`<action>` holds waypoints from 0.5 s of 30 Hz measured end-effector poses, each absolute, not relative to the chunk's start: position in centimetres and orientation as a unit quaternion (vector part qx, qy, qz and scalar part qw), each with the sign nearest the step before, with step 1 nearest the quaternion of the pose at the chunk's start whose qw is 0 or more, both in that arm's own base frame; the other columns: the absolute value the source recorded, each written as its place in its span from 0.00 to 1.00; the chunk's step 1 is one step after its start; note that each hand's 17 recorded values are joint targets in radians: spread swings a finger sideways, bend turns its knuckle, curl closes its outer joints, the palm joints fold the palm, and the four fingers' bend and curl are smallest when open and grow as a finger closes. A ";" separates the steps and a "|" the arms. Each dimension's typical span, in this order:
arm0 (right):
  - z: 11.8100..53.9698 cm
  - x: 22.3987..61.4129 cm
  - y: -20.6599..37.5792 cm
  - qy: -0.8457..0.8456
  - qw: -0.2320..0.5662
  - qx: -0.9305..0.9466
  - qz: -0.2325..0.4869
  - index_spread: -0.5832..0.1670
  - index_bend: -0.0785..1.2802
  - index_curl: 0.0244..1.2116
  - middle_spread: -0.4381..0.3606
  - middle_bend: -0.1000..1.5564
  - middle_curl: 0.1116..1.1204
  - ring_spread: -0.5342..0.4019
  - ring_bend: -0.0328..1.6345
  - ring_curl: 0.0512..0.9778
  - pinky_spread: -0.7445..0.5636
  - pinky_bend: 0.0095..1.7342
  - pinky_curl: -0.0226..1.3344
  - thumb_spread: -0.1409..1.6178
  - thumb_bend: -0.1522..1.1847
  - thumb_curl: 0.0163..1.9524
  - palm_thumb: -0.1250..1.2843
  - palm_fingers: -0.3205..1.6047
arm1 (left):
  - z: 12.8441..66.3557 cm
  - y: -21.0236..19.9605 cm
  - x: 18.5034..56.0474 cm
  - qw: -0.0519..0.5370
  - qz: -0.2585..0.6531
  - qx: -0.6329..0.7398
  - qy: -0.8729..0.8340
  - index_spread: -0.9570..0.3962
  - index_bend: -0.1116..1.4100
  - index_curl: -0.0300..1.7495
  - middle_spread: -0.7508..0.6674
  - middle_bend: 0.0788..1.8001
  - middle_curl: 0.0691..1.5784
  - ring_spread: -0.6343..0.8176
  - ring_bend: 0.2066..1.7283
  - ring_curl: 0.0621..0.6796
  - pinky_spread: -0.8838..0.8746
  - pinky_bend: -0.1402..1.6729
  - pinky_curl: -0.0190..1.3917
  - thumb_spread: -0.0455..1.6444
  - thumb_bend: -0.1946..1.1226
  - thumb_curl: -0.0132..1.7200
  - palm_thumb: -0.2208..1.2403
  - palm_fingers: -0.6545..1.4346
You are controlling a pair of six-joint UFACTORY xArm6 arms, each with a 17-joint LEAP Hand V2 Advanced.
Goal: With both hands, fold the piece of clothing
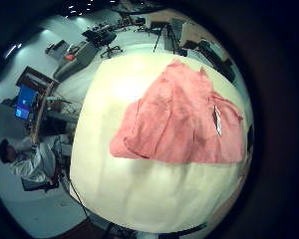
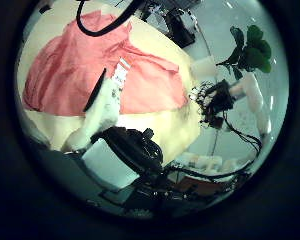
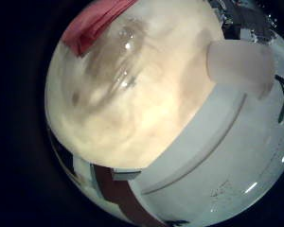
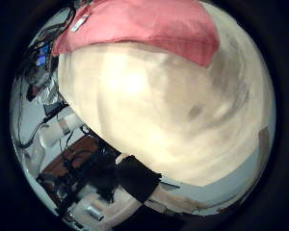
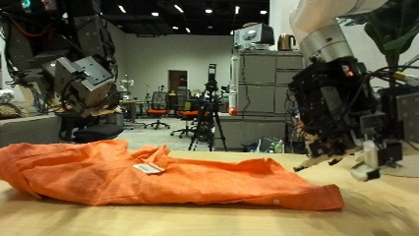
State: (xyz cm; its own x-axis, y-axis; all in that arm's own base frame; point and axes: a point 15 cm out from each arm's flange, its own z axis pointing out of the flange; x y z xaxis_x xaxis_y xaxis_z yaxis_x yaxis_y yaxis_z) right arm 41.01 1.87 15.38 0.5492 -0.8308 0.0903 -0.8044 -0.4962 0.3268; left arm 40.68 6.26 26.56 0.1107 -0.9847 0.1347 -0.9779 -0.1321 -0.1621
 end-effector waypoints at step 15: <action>13.8 43.2 2.9 -0.464 0.149 0.873 -0.014 0.39 0.18 0.23 0.52 0.20 0.24 0.62 0.20 0.23 0.71 0.13 0.24 0.65 0.10 0.16 0.46 0.31 | 26.3 7.0 40.4 0.020 -0.096 -0.746 0.659 0.72 0.25 0.29 0.61 0.06 0.19 0.61 0.15 0.26 0.69 0.17 0.18 0.81 0.14 0.18 0.55 0.44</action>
State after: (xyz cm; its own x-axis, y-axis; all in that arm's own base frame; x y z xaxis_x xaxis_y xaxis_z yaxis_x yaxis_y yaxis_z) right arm 43.22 2.91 13.83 0.5698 -0.8139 0.1134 -0.8055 -0.5259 0.2733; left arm 40.41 6.98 26.32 0.1139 -0.9865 0.1179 -0.9789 -0.1317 -0.1560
